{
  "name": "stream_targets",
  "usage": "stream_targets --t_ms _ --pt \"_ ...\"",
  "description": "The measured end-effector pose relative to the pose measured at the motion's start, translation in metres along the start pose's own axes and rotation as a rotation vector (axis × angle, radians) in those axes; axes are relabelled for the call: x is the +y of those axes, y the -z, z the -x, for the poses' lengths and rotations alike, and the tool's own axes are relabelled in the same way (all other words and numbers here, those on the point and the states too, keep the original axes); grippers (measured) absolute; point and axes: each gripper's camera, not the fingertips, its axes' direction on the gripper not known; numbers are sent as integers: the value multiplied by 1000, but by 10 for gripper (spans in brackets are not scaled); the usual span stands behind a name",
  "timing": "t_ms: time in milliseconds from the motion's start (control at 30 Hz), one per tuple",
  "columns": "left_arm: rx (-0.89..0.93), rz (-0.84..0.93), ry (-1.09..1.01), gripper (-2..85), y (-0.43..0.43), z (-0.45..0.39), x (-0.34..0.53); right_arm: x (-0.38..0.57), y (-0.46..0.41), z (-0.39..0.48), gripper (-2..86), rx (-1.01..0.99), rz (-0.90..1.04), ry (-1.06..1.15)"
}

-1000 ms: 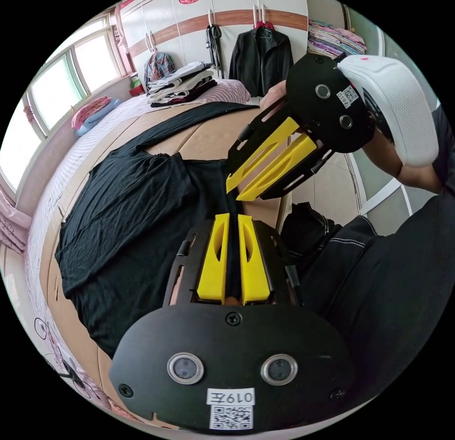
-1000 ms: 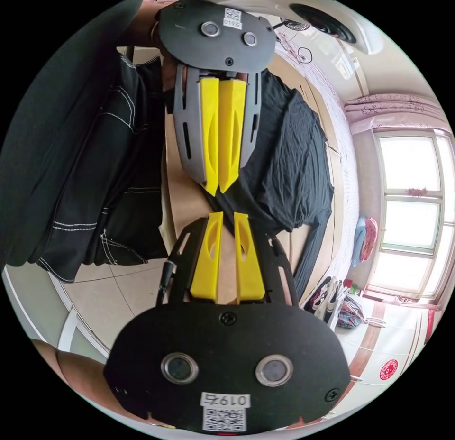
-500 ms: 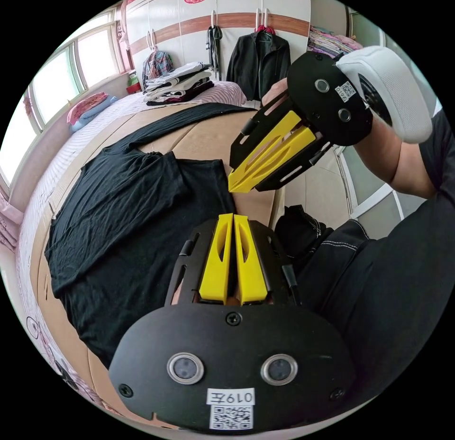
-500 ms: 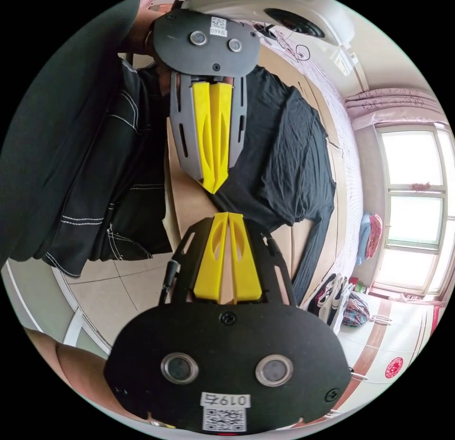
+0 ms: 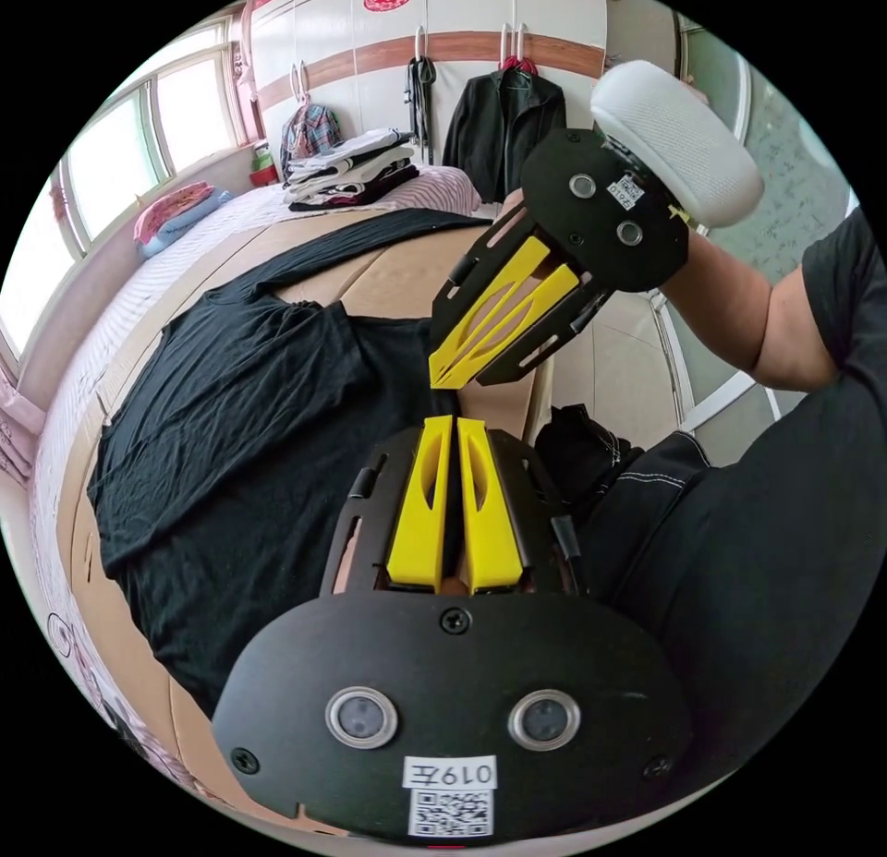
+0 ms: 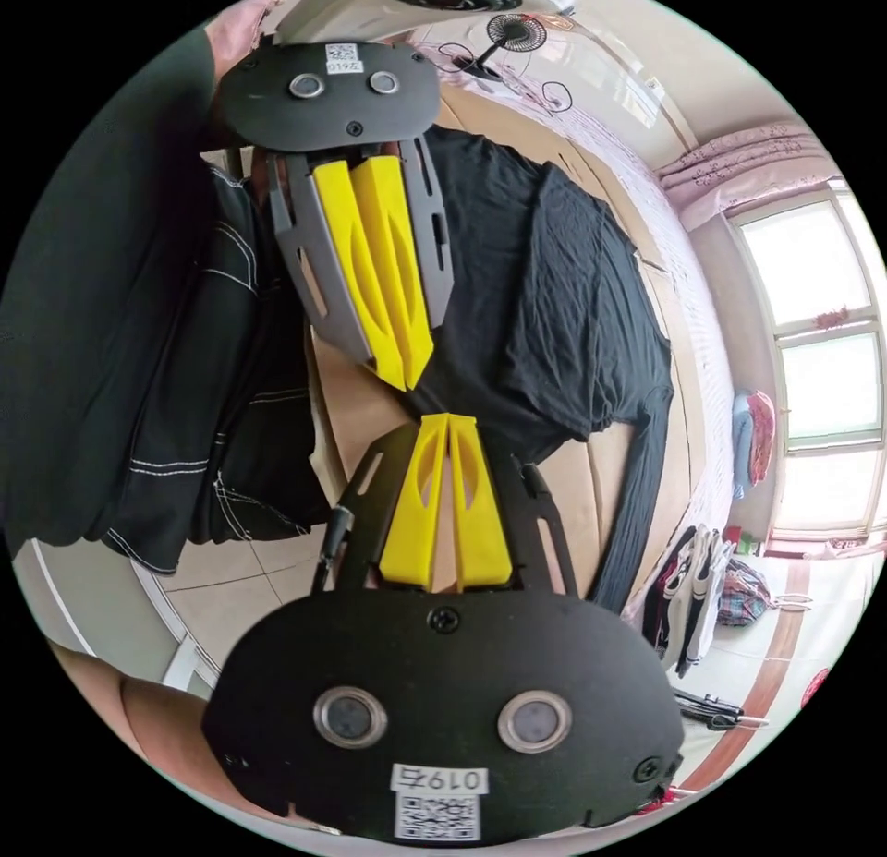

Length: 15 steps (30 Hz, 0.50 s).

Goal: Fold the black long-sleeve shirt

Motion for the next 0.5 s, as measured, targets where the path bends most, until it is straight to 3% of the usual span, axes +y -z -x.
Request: stream_targets --t_ms 200,367,500 --pt "67 -29 -28 13 8 6 -29 86 19 -40 6 -55 -148 -312" --pt "36 -28 -42 15 9 10 -67 224 22 -95 19 52 -230 -981" --pt "47 -81 -46 16 8 18 -111 326 36 -102 14 104 -463 -1272"
